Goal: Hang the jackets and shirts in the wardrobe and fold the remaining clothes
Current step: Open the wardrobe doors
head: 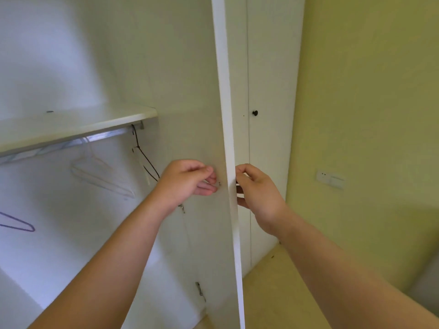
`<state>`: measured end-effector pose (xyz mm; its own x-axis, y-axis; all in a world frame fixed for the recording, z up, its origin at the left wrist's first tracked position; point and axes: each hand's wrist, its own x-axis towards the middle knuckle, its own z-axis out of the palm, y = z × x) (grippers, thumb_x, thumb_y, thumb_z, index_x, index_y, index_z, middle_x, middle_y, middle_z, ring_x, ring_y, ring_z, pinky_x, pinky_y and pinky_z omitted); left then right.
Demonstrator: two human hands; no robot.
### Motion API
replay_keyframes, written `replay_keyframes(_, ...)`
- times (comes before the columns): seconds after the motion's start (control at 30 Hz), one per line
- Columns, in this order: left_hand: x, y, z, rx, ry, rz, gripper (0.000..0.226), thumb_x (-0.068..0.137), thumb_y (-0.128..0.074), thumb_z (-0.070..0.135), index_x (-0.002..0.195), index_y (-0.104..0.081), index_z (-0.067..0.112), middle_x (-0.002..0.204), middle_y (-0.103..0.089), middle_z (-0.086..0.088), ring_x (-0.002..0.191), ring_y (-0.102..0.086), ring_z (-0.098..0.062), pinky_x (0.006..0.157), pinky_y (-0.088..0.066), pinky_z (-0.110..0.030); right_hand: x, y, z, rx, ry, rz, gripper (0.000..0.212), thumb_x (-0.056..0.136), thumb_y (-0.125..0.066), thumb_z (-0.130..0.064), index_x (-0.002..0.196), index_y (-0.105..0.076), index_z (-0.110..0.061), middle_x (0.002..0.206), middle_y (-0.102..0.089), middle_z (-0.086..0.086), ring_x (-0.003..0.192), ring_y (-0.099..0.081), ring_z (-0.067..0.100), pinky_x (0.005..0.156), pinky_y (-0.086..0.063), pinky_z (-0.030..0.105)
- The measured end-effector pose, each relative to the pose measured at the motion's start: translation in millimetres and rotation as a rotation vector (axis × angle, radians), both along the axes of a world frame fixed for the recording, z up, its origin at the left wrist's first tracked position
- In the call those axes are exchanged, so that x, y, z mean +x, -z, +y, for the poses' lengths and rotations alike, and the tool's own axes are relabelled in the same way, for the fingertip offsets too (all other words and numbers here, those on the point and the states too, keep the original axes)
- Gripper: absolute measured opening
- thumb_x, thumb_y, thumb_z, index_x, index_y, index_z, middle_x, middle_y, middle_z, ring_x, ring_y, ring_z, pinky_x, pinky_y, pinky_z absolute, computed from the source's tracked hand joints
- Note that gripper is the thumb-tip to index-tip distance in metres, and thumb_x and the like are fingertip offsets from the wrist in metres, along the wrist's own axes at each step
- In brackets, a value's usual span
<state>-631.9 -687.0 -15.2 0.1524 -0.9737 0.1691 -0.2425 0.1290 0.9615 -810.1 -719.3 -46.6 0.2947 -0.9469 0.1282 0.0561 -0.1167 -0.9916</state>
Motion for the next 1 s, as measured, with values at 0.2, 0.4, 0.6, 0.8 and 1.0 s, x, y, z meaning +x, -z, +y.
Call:
replay_keyframes(0.2,-24,-3,-25,0.038,0.101,-0.07,0.011,0.096,-0.063,0.0,0.091,-0.071,-0.003,0.087,-0.074,-0.018,0.08,-0.076,-0.031,0.075,-0.064,-0.033,-28,7,-7,0.035,0.083,-0.012,0.023,0.1,-0.055,-0.029,0.091,-0.072,-0.016,0.099,-0.074,0.015,0.103,-0.07,0.036,0.099,-0.055,0.047)
replay_keyframes(0.4,-17,6,-31,-0.001,0.126,-0.029,0.01,0.096,-0.063,-0.001,0.092,-0.072,-0.004,0.086,-0.075,-0.017,0.081,-0.076,-0.031,0.074,-0.063,-0.033,-13,15,8,-0.107,0.305,0.16,0.012,0.097,-0.055,-0.041,0.094,-0.064,-0.033,0.09,-0.071,-0.007,0.081,-0.066,0.008,0.07,-0.051,0.028)
replay_keyframes(0.6,8,22,-15,-0.069,0.071,0.051,0.013,0.097,-0.063,0.003,0.099,-0.073,-0.005,0.093,-0.076,-0.019,0.08,-0.076,-0.023,0.075,-0.062,-0.027,35,18,41,-0.27,0.42,0.129,0.006,0.099,-0.053,-0.039,0.099,-0.05,-0.034,0.102,-0.054,-0.004,0.088,-0.056,0.009,0.073,-0.045,0.025)
replay_keyframes(0.8,85,37,22,-0.028,-0.093,0.052,0.017,0.099,-0.06,0.006,0.099,-0.072,-0.006,0.093,-0.076,-0.02,0.082,-0.075,-0.027,0.081,-0.063,-0.039,111,14,65,-0.417,0.186,0.141,0.007,0.1,-0.053,-0.034,0.094,-0.053,-0.03,0.1,-0.058,-0.007,0.099,-0.056,0.013,0.082,-0.046,0.029)
replay_keyframes(1.0,204,54,77,0.019,-0.372,0.026,0.023,0.102,-0.058,0.019,0.097,-0.076,0.006,0.091,-0.078,-0.009,0.083,-0.076,-0.026,0.079,-0.063,-0.036,219,19,79,-0.337,-0.087,0.154,0.017,0.1,-0.051,-0.04,0.085,-0.051,-0.032,0.087,-0.056,-0.009,0.074,-0.053,0.005,0.066,-0.038,0.018)
